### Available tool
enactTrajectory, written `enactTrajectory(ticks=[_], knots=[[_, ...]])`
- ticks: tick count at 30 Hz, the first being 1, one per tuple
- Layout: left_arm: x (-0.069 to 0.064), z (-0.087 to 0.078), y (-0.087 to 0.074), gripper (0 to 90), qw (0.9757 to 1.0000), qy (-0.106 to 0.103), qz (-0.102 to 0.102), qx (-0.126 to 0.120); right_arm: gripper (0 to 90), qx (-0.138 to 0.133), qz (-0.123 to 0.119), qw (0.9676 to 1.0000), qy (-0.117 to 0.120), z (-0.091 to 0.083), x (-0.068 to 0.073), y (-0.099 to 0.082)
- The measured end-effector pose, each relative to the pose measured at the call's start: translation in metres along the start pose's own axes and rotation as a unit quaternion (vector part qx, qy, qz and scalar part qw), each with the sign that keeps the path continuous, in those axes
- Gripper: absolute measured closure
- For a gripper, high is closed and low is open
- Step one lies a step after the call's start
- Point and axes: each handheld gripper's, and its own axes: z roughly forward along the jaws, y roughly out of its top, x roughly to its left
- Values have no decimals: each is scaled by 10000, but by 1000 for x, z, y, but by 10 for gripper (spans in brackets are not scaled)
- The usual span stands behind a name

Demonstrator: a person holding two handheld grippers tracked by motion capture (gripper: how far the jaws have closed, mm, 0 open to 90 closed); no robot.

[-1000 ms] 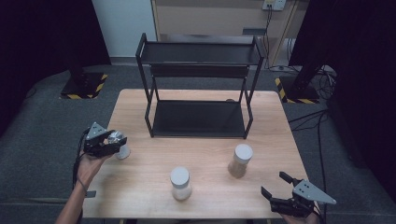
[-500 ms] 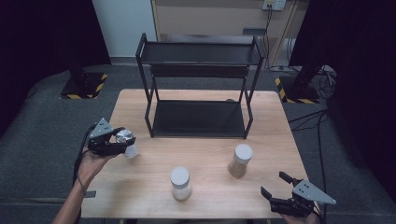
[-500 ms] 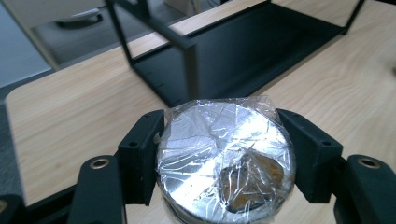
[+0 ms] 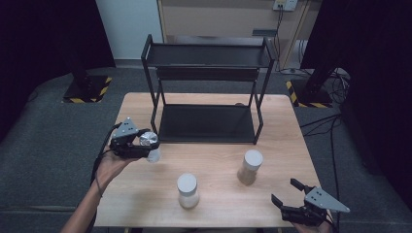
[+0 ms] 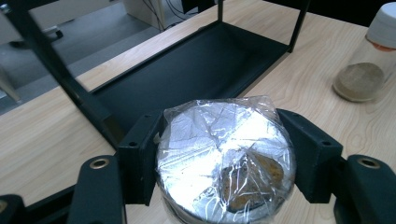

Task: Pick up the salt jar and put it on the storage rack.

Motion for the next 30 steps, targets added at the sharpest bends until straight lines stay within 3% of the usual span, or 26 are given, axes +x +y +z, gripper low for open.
enactTrajectory(ticks=[7, 12, 20, 24, 30], knots=[[-4, 22, 16, 345, 9999, -134, 2, -50, 100, -1, 3, 10000, 12, 0, -1, 0], [-6, 39, 29, 345, 9999, -60, -83, -63, 100, -7, 0, 10000, 26, 0, -1, 0], [-6, 67, 46, 345, 9993, 230, -307, -28, 101, -30, 17, 10000, 44, -1, -2, -1], [-1, 78, 51, 345, 9981, 277, -546, -72, 101, -39, 21, 10000, 51, -1, -2, -1], [-3, 98, 64, 346, 9959, 614, -662, -3, 101, -47, 32, 10000, 66, -1, -3, -1]])
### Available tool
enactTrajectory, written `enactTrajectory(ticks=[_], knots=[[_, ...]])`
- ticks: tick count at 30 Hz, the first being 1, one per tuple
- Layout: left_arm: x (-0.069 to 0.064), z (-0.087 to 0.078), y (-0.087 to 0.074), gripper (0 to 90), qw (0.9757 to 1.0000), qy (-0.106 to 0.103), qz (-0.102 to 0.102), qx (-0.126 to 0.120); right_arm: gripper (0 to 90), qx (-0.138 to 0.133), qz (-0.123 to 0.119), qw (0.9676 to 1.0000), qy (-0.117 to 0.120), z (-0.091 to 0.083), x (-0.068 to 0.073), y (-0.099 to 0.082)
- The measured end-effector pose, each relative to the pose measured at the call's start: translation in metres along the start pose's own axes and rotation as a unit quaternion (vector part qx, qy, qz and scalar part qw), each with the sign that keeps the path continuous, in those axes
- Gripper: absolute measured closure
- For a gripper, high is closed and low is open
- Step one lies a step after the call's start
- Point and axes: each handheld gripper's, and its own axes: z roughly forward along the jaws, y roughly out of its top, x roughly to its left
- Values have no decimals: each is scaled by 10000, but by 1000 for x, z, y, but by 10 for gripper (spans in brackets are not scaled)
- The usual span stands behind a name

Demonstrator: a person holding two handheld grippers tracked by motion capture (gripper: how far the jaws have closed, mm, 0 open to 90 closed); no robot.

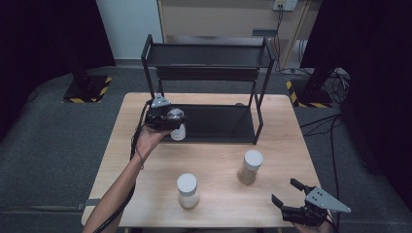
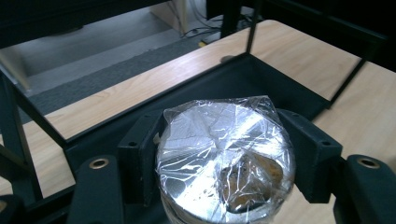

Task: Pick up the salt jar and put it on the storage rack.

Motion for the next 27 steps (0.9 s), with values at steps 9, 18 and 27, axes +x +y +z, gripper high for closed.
enactTrajectory(ticks=[9, 18, 27], knots=[[-5, 31, 7, 345, 9989, 446, -93, 69, 101, -29, 13, 10000, 11, 0, -1, -1], [-3, 52, 2, 345, 9961, 783, -399, 80, 102, -46, 40, 10000, 28, -1, -2, -1], [-2, 67, -8, 345, 9953, 835, -433, 216, 102, -52, 48, 10000, 40, -1, -2, -2]])
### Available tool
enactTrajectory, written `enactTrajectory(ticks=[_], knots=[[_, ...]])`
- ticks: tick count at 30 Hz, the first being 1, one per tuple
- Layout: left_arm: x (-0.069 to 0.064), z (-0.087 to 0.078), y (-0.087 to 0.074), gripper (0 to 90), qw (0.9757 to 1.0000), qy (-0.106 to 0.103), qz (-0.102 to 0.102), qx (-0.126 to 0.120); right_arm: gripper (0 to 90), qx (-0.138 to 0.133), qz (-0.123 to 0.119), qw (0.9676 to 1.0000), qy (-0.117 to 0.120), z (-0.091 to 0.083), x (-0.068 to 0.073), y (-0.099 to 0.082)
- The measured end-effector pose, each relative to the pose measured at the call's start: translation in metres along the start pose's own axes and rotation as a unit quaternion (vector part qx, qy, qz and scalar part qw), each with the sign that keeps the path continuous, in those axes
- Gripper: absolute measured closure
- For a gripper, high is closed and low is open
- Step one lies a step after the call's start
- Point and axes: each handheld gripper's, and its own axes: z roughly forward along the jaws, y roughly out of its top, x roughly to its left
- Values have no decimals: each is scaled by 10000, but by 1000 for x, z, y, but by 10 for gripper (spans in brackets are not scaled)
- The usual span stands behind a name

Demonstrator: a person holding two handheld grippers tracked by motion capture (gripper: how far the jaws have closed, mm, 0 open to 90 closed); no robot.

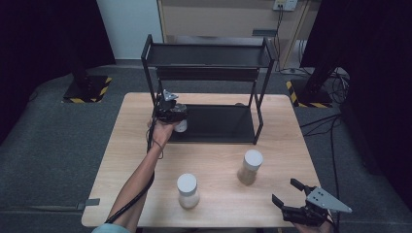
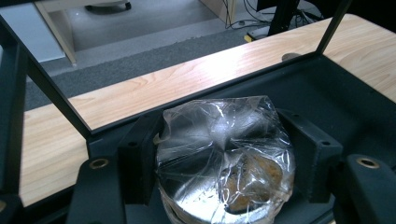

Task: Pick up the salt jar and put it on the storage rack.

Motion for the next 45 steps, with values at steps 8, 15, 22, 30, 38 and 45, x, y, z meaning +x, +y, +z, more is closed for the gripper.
enactTrajectory(ticks=[8, 15, 22, 30, 38, 45], knots=[[0, 9, -8, 345, 9999, 50, -62, 82, 102, 7, -1, 10000, 9, 0, 0, 0], [0, 15, -14, 345, 9998, 29, -144, 117, 102, 8, 6, 10000, 20, 0, 0, 0], [-2, 17, -16, 341, 9999, 22, -59, 82, 102, 17, -2, 10000, 34, 0, -1, 0], [-5, 18, -13, 312, 9999, 62, -9, 104, 102, 18, 4, 10000, 45, 0, -1, 0], [-10, 8, -3, 143, 9997, -43, 33, -235, 102, -4, -4, 10000, 54, 0, -1, 0], [-17, -9, 10, 60, 9986, -113, 222, -468, 102, -2, -9, 10000, 53, 0, -1, 0]])
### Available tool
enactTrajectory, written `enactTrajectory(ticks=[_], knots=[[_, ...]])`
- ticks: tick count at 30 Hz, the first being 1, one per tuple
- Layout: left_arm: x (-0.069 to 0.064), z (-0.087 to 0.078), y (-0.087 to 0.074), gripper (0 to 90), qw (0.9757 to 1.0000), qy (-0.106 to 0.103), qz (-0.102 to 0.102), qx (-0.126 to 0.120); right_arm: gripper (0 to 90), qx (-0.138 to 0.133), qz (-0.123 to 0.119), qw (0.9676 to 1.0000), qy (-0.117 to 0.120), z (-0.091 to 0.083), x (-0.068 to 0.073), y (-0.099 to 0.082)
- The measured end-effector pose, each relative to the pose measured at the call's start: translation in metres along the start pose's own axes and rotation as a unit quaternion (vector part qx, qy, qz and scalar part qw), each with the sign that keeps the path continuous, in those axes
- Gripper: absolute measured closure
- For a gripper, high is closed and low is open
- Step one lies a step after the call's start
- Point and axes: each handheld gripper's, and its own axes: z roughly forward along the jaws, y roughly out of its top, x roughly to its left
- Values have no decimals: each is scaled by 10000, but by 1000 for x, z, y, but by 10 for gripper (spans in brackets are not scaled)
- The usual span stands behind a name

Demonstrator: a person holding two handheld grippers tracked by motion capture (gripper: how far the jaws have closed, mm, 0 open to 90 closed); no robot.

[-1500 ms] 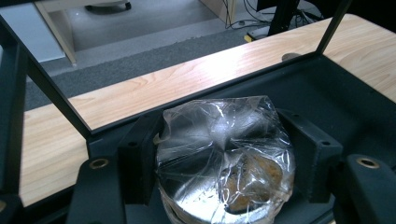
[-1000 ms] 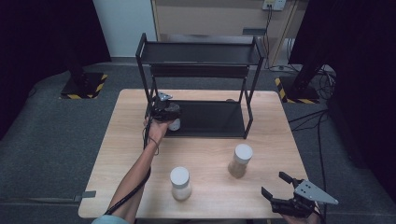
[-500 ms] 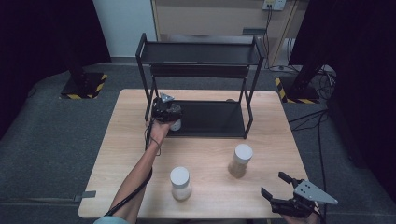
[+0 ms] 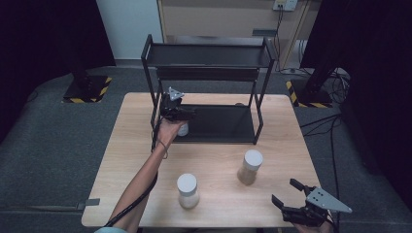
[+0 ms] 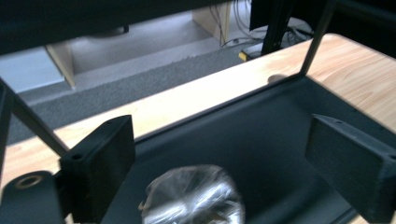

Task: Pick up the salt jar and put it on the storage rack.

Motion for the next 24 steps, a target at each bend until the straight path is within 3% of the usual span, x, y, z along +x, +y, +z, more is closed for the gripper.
enactTrajectory(ticks=[3, 9, 13, 16, 24], knots=[[-2, -9, 8, 52, 9998, -96, 182, -41, 102, 3, -5, 10000, 4, 0, 0, 0], [1, -28, 20, 41, 9985, -406, 347, -73, 101, -9, 2, 10000, 5, 0, 0, 0], [4, -45, 21, 41, 9972, -634, 331, -219, 100, 1, -7, 10000, 10, 0, 0, 0], [4, -59, 23, 40, 9956, -770, 481, -240, 99, 5, -10, 10000, 12, 0, 0, 0], [12, -99, 14, 40, 9930, -972, 553, -380, 93, 27, -10, 10000, 11, 1, 1, 1]])
